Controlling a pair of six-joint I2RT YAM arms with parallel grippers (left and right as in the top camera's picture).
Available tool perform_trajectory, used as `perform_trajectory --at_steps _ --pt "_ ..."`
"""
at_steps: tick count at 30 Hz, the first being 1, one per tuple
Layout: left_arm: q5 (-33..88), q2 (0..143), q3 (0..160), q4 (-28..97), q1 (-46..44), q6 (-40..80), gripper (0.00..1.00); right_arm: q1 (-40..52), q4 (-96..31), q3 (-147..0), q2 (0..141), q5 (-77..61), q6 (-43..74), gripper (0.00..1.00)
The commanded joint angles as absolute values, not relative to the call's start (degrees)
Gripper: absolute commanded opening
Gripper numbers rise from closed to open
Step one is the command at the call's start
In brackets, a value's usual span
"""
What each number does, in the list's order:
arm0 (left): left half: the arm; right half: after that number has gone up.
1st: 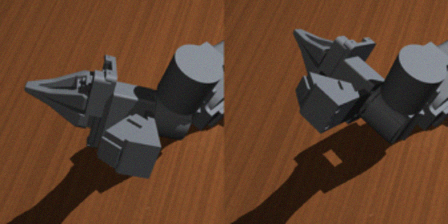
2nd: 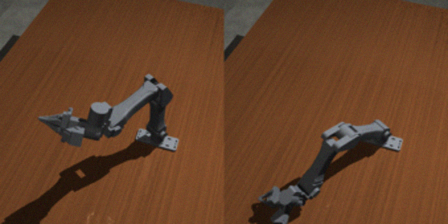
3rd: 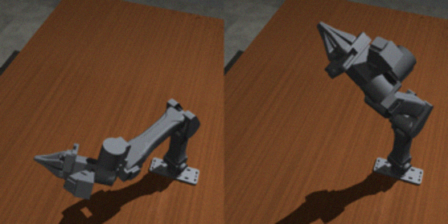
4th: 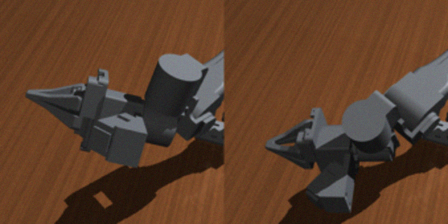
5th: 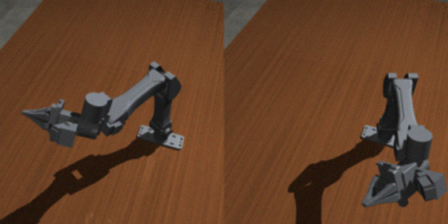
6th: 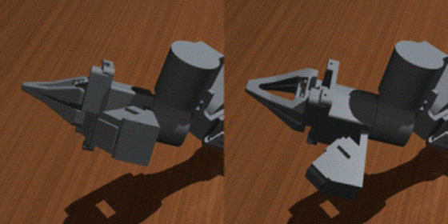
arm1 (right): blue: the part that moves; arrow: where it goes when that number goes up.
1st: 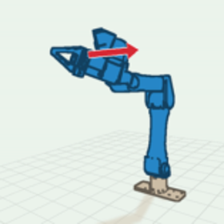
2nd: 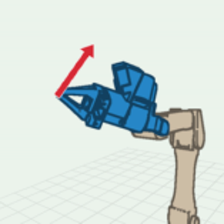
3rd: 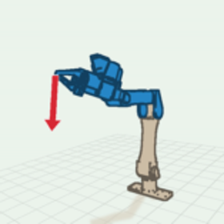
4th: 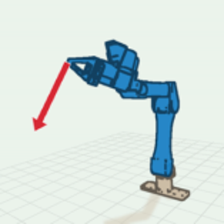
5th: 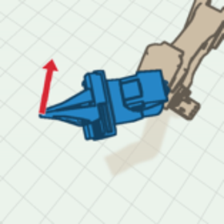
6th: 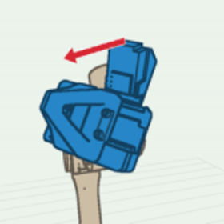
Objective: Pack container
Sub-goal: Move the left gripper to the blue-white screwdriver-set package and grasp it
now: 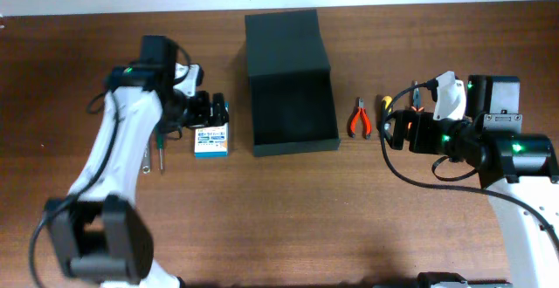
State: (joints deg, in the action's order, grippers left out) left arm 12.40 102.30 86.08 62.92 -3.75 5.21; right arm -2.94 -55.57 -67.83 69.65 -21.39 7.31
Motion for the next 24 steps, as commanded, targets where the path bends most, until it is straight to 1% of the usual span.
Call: perform_trajectory --at_steps 1,4,8,14,24 --pt "5.26 107.79 90.87 63.92 -6.42 2.85 1.0 -3.46 -55.99 -69.12 70.5 -20.95 8.49 0.99" --pt "-1.48 111.9 92.47 63.92 -7.35 2.13 1.0 -3.46 -57.08 -69.12 70.7 -20.93 8.49 0.99" --pt "0.97 115.87 92.86 63.37 -6.26 2.37 0.99 -3.46 -58.85 -69.12 70.72 -20.45 8.47 0.99" --pt "1.23 119.44 92.86 60.07 -4.82 3.9 1.0 -3.46 -60.05 -69.08 70.72 -20.34 8.47 0.99" --pt "1.63 122.37 92.86 57.63 -6.35 5.76 0.99 -3.46 -60.16 -69.08 70.72 -20.34 8.47 0.99"
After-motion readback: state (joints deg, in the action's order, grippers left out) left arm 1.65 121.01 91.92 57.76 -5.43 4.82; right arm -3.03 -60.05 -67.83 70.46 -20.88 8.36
